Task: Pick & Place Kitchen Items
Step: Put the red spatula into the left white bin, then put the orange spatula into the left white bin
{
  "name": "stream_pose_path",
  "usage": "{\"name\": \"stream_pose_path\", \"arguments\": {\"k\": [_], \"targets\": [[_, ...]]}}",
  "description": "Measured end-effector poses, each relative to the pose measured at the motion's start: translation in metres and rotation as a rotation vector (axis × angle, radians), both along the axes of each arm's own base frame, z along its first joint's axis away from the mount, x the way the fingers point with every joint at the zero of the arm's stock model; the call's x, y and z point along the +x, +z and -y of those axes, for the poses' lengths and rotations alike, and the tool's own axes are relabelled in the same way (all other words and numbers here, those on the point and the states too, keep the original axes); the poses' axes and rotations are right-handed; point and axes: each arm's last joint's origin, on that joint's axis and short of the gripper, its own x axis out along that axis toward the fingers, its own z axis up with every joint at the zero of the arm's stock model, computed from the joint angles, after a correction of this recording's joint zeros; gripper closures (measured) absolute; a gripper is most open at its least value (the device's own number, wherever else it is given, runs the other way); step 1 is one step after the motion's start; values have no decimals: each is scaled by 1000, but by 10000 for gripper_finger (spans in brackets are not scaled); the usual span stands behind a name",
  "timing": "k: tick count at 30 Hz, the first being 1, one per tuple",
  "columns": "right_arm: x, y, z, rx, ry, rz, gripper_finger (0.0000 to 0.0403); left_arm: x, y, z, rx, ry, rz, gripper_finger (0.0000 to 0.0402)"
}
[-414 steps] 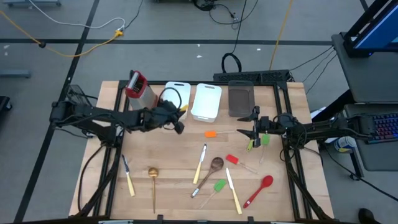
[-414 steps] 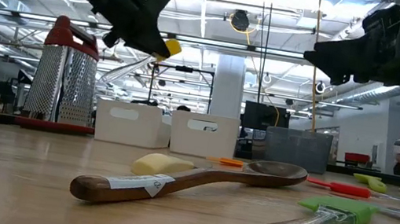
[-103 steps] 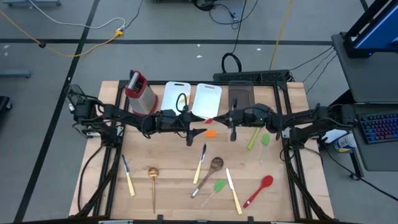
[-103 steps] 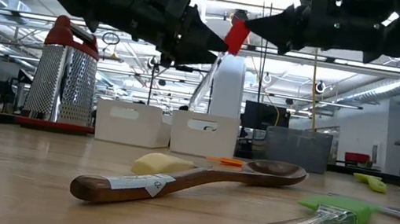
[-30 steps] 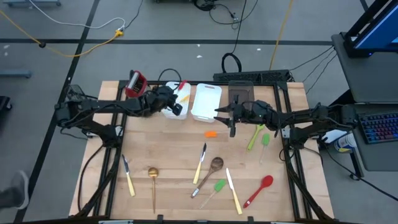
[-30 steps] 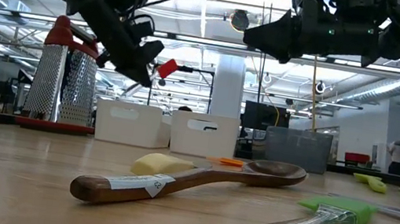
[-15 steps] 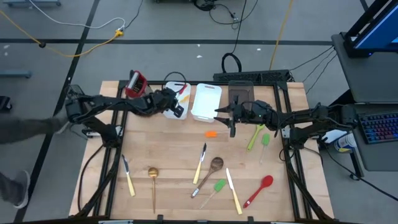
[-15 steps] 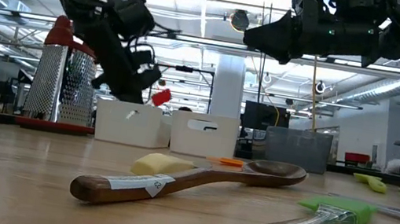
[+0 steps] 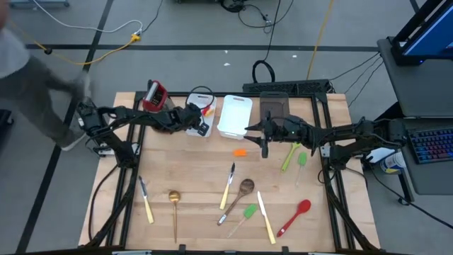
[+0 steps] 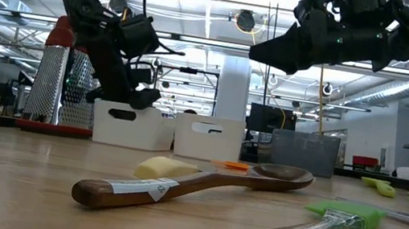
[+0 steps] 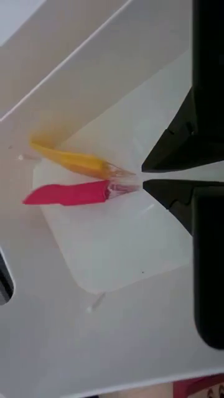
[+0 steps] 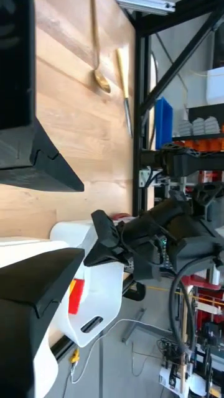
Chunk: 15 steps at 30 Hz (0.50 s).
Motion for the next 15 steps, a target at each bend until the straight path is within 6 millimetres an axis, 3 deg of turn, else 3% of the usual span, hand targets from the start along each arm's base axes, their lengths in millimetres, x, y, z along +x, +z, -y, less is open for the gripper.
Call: {"name": "stream_pose_path", "arguments": {"k": [8,15], "targets": [[0,-2,-1,-37,17,-21,242,0,0,0,-3,4,2,359],[2,-2,-15,-46,116,-26,197,0,0,0,0,1,2,310]]}}
